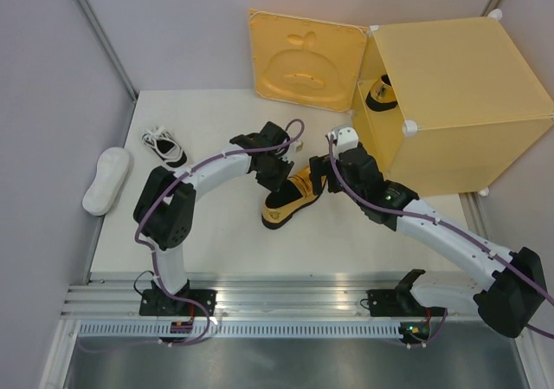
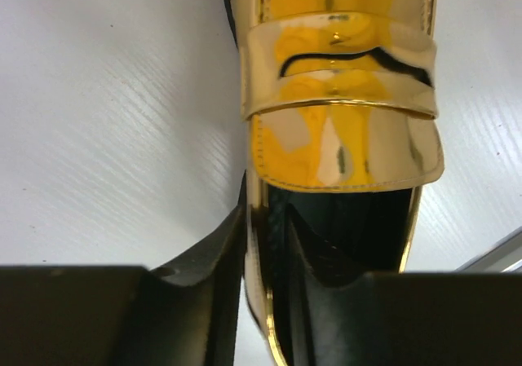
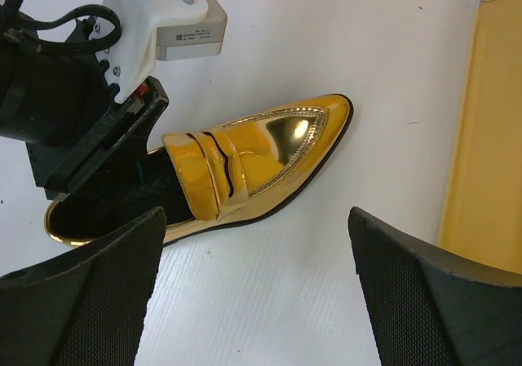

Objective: Place and organize the shoes in the shoe cabinet

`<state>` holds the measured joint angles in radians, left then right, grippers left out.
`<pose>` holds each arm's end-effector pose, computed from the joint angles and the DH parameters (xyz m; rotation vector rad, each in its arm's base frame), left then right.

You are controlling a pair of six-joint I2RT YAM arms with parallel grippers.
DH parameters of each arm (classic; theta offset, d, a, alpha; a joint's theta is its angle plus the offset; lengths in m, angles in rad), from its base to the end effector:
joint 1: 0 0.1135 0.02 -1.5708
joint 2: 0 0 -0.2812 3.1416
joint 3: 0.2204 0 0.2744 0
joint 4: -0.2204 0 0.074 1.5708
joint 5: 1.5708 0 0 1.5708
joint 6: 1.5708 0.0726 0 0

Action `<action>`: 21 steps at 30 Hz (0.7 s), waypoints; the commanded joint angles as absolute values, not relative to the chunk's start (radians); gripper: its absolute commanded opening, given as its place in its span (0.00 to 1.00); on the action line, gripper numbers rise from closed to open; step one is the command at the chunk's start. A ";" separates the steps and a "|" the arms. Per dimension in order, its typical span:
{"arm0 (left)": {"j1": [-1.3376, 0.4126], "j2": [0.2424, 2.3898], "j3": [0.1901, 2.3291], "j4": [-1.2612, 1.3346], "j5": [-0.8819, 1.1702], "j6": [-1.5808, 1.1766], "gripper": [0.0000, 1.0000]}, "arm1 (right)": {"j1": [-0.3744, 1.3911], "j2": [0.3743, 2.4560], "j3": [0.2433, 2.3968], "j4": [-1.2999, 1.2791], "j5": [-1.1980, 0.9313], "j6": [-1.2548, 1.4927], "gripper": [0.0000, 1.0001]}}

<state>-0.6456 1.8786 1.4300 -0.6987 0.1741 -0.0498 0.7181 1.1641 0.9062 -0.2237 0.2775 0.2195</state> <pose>0.3377 -0.2701 0.1868 0.8629 2.6332 -0.4303 0.2469 0.1893 0.2949 -0.3359 2.0182 0.3039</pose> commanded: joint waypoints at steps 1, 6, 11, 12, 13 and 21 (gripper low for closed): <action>-0.647 1.887 1.428 -0.629 0.227 -0.002 0.32 | 0.719 1.149 0.894 -0.193 0.250 0.244 0.96; -0.646 1.833 1.420 -0.634 0.216 -0.005 0.56 | 0.721 1.154 0.919 -0.205 0.203 0.230 0.96; -0.641 1.737 1.428 -0.630 0.132 -0.061 0.79 | 0.727 1.177 0.966 -0.227 0.178 0.215 0.95; -0.631 1.715 1.427 -0.627 0.115 -0.070 0.80 | 0.733 1.178 0.974 -0.229 0.164 0.215 0.96; -0.624 1.680 1.430 -0.624 0.094 -0.083 0.83 | 0.735 1.187 0.989 -0.227 0.157 0.215 0.96; -0.482 1.456 1.399 -0.626 -0.124 -0.274 1.00 | 0.810 1.267 1.078 -0.253 0.130 0.210 0.95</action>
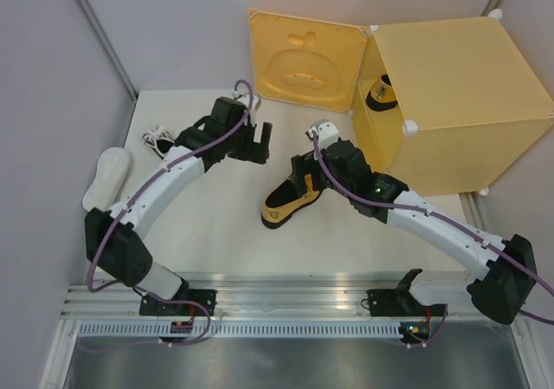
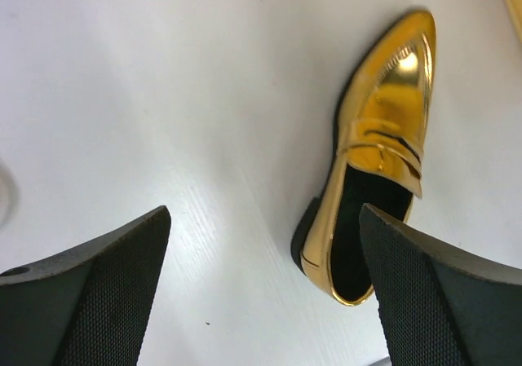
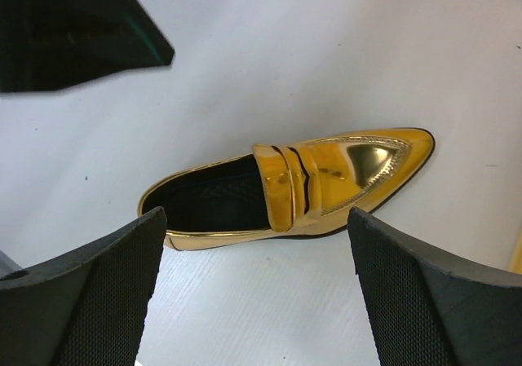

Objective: Place and organize the shoes in the shoe cabinet

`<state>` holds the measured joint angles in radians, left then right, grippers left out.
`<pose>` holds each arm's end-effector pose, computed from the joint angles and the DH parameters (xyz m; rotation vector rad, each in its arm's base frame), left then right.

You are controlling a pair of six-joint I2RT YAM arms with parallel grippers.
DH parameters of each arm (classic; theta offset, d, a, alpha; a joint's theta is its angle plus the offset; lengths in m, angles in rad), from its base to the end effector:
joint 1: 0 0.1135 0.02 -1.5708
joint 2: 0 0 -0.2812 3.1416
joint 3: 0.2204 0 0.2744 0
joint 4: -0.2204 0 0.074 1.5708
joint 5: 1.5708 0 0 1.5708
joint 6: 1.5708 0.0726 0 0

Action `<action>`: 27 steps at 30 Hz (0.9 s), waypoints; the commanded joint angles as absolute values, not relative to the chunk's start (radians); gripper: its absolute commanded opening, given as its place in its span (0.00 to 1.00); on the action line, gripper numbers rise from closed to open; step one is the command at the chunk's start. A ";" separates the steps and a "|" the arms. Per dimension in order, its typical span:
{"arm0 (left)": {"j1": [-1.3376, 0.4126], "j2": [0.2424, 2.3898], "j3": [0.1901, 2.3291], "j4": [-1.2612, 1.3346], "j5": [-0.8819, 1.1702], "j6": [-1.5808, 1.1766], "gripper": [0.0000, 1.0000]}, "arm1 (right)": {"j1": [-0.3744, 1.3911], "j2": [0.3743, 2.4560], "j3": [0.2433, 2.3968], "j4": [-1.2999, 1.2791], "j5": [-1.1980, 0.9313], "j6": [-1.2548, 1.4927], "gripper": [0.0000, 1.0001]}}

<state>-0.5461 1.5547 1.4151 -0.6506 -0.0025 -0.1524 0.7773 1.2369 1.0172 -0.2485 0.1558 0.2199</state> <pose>0.3352 -0.2035 0.3127 0.4656 2.3406 -0.3332 0.2448 0.2250 0.3136 -0.4722 2.0102 0.4651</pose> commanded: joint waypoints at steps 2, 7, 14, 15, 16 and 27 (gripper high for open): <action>-0.444 1.372 1.361 -0.624 -0.147 -0.319 1.00 | 0.830 1.308 1.115 -0.267 0.130 0.207 0.95; -0.325 1.212 1.278 -0.669 -0.149 -0.350 1.00 | 0.908 1.413 1.204 -0.330 0.146 0.206 0.92; -0.302 1.003 1.187 -0.797 -0.284 -0.359 1.00 | 0.995 1.621 1.348 -0.463 0.195 0.207 0.86; -0.302 0.982 1.161 -0.805 -0.294 -0.360 1.00 | 1.014 1.641 1.379 -0.486 0.198 0.207 0.84; -0.302 0.936 1.146 -0.814 -0.308 -0.365 1.00 | 1.023 1.682 1.391 -0.497 0.198 0.215 0.83; -0.302 0.776 1.068 -0.896 -0.356 -0.370 1.00 | 1.071 1.902 1.525 -0.615 0.183 0.250 0.59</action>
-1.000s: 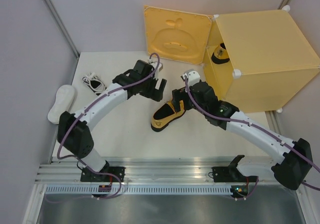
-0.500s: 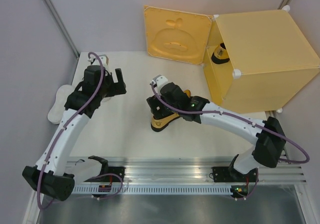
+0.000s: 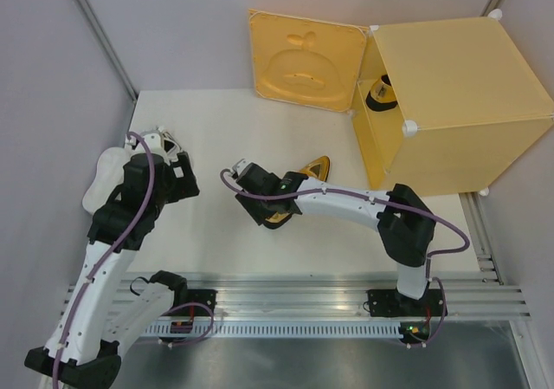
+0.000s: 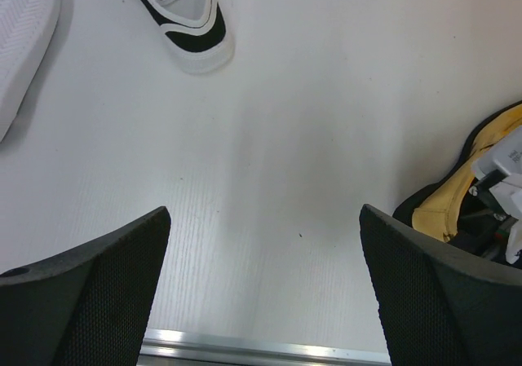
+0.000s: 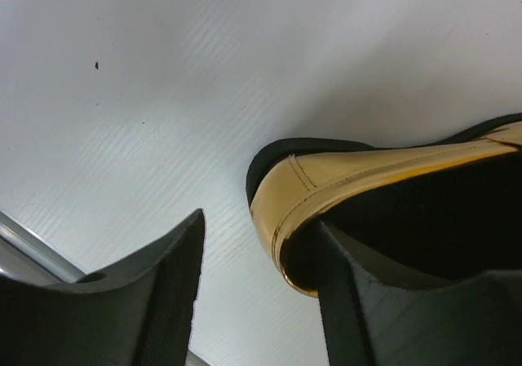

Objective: Place and organize the shoes in the shoe cabinet

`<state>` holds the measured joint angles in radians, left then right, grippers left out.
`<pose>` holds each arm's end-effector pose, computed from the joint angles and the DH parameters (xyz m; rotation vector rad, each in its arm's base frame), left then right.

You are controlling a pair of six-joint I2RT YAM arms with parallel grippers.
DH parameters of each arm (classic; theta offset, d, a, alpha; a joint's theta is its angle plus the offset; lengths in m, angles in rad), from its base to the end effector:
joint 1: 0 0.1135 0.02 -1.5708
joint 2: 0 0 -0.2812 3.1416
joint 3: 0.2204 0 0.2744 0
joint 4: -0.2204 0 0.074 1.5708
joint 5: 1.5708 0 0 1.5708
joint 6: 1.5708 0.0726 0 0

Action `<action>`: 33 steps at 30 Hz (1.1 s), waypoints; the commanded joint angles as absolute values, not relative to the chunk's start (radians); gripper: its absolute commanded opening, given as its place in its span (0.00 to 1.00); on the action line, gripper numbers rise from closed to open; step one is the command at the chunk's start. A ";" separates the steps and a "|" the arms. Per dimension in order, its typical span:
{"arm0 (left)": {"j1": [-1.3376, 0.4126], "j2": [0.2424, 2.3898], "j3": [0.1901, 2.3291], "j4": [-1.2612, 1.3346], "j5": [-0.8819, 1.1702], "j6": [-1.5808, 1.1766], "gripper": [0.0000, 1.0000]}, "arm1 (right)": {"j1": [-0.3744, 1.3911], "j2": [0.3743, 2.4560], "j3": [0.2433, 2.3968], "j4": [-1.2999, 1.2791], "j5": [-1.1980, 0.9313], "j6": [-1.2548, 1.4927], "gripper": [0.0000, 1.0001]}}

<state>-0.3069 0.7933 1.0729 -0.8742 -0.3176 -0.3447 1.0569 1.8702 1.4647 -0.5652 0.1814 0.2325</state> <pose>0.1803 -0.0334 0.3654 -0.2208 2.1207 -0.0387 0.2350 0.3896 0.2117 -0.9527 2.3574 0.2878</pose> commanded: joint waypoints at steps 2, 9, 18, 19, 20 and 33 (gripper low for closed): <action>-0.302 0.762 1.063 -0.902 -0.354 -0.370 1.00 | 1.077 1.931 1.534 -0.621 0.173 0.261 0.52; -0.302 0.739 1.055 -0.917 -0.347 -0.365 1.00 | 1.080 1.962 1.532 -0.617 0.183 0.276 0.33; -0.302 0.749 1.060 -0.914 -0.324 -0.367 1.00 | 1.075 1.901 1.686 -0.727 0.230 0.164 0.01; -0.302 0.752 1.060 -0.914 -0.324 -0.367 1.00 | 1.075 1.896 1.707 -0.759 0.236 0.143 0.01; -0.302 0.752 1.061 -0.911 -0.322 -0.367 1.00 | 1.066 1.894 1.754 -0.778 0.244 0.135 0.01; -0.302 0.769 1.068 -0.900 -0.314 -0.359 1.00 | 0.891 1.815 2.000 -0.913 0.209 0.101 0.05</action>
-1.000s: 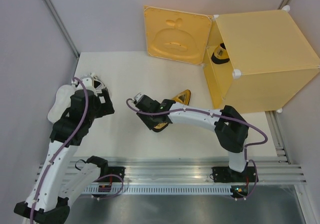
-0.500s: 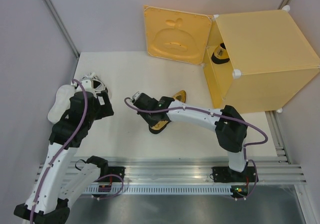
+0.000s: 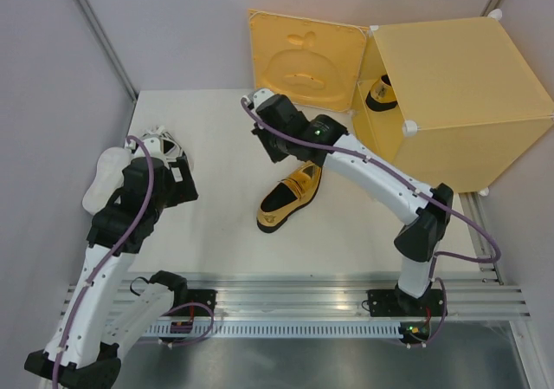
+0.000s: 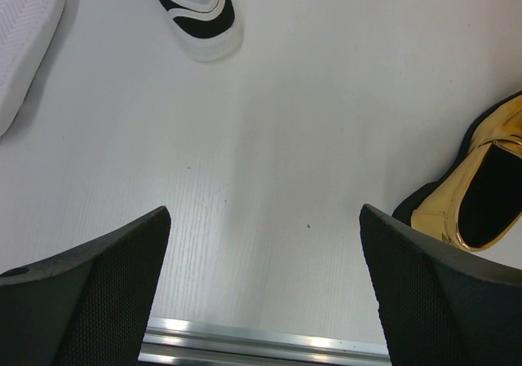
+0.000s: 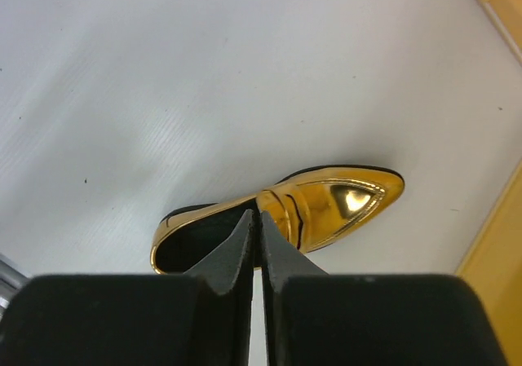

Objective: Place and organize the shoes in the shoe cabinet

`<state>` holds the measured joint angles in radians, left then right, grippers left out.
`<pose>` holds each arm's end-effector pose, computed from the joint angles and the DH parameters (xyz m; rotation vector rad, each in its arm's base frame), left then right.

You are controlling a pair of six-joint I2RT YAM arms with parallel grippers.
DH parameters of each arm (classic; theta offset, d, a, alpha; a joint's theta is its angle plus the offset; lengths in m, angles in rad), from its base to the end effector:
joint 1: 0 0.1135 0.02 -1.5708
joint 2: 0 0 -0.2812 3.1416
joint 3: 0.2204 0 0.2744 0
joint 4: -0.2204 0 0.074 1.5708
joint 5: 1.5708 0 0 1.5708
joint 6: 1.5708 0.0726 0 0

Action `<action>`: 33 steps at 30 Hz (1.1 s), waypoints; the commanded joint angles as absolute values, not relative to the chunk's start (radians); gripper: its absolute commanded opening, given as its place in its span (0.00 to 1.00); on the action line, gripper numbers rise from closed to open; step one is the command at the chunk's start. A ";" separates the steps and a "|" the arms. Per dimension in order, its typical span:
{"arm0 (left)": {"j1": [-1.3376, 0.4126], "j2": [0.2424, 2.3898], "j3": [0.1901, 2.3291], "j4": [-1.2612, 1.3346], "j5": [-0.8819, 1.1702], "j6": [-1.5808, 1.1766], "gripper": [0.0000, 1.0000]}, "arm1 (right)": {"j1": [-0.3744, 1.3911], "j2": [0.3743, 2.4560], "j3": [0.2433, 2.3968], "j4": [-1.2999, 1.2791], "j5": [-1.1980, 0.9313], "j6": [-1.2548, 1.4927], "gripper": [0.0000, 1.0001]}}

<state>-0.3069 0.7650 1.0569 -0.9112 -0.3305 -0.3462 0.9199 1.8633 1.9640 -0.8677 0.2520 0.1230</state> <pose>0.1716 -0.0297 0.3599 -0.2263 2.1401 -0.0157 0.2964 0.3592 0.3692 -0.7837 2.1830 0.2360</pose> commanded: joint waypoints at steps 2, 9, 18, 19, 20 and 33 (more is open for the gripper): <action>-0.302 0.770 1.068 -0.900 -0.311 -0.360 1.00 | 0.893 1.822 1.973 -0.907 0.155 0.113 0.16; -0.302 0.765 1.074 -0.900 -0.313 -0.357 1.00 | 0.933 1.848 1.773 -0.807 -0.096 0.216 0.58; -0.302 0.764 1.085 -0.900 -0.308 -0.356 1.00 | 0.966 1.963 1.694 -0.749 -0.155 0.270 0.61; -0.302 0.761 1.083 -0.903 -0.307 -0.354 1.00 | 0.965 1.977 1.687 -0.746 -0.156 0.270 0.61; -0.302 0.758 1.083 -0.905 -0.307 -0.356 1.00 | 0.966 1.999 1.686 -0.744 -0.167 0.270 0.61; -0.302 0.735 1.078 -0.920 -0.313 -0.359 1.00 | 0.969 2.086 1.686 -0.724 -0.175 0.218 0.30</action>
